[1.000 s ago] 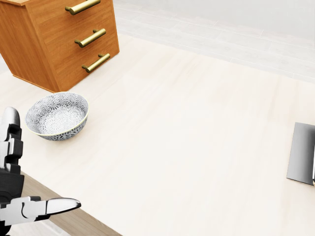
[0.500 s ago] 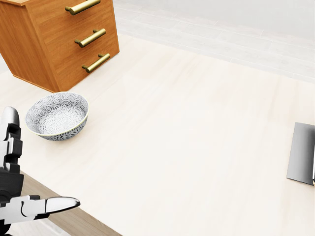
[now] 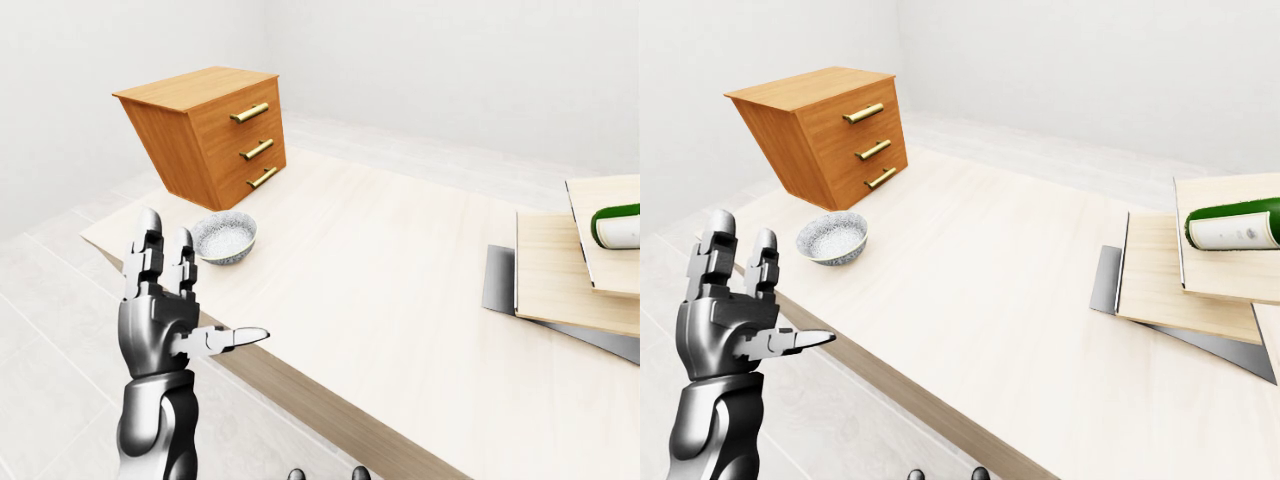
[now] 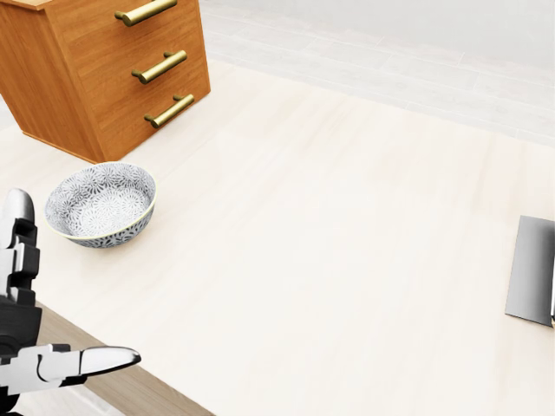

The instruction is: Put the wine bottle on the wine rack.

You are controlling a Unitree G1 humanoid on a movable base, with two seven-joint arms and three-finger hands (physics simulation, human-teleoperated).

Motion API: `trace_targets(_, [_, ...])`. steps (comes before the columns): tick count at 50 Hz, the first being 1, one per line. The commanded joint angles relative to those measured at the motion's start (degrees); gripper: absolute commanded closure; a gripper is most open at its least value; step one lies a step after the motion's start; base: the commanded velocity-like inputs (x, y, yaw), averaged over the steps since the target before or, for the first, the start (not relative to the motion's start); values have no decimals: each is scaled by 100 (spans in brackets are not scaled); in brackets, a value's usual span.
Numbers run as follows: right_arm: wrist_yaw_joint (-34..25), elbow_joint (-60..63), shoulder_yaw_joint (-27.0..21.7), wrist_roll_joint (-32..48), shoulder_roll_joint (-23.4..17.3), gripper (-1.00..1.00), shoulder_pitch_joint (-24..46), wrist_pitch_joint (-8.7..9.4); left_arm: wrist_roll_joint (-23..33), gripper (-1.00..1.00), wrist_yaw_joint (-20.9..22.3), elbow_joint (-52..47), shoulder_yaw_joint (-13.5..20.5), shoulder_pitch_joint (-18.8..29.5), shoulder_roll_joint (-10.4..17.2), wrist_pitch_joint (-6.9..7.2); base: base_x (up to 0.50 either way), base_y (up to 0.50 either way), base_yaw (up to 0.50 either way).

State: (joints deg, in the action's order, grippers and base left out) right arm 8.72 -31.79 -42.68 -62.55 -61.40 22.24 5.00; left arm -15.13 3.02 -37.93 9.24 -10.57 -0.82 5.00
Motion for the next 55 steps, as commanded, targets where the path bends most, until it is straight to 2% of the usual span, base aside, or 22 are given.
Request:
trace_targets(1, [139, -212, 124, 390, 52, 100, -161, 0, -4, -100, -5, -12, 5, 0, 1, 0, 0, 0, 0])
trace_targets(21, [230, -206, -12, 399, 34, 100, -276, 0, 2, -100, 12, 40, 6, 8, 3, 0, 0, 0, 0])
trace_targets(24, [209, -246, -60, 404, 25, 87, -324, 0, -16, -100, 11, 35, 35, 19, 11, 0, 0, 0, 0])
trace_targets(30, [216, -227, -144, 409, 3, 86, -421, 0, 0, -100, -24, -74, -1, -16, -4, 0, 0, 0, 0])
trace_targets(33, [215, -191, -206, 391, 5, 78, -479, 0, -5, -100, -46, -160, -17, -34, -10, 0, 0, 0, 0])
trace_targets(34, [214, -188, -243, 390, 9, 59, -517, 0, -11, -100, -56, -199, -18, -43, -12, 0, 0, 0, 0])
trace_targets(35, [210, -175, -258, 388, 15, 53, -536, 0, -7, -100, -58, -211, -21, -46, -11, 0, 0, 0, 0])
trace_targets(39, [211, -151, -319, 383, 34, 44, -599, 0, -9, -100, -56, -211, -15, -47, -14, 0, 0, 0, 0])
trace_targets(42, [191, -131, -370, 398, 61, 11, -675, 0, 0, -100, -51, -202, -22, -51, -19, 0, 0, 0, 0])
trace_targets(55, [150, -30, -600, 435, 123, 2, -898, 0, 14, -100, -56, -225, -34, -54, -25, 0, 0, 0, 0])
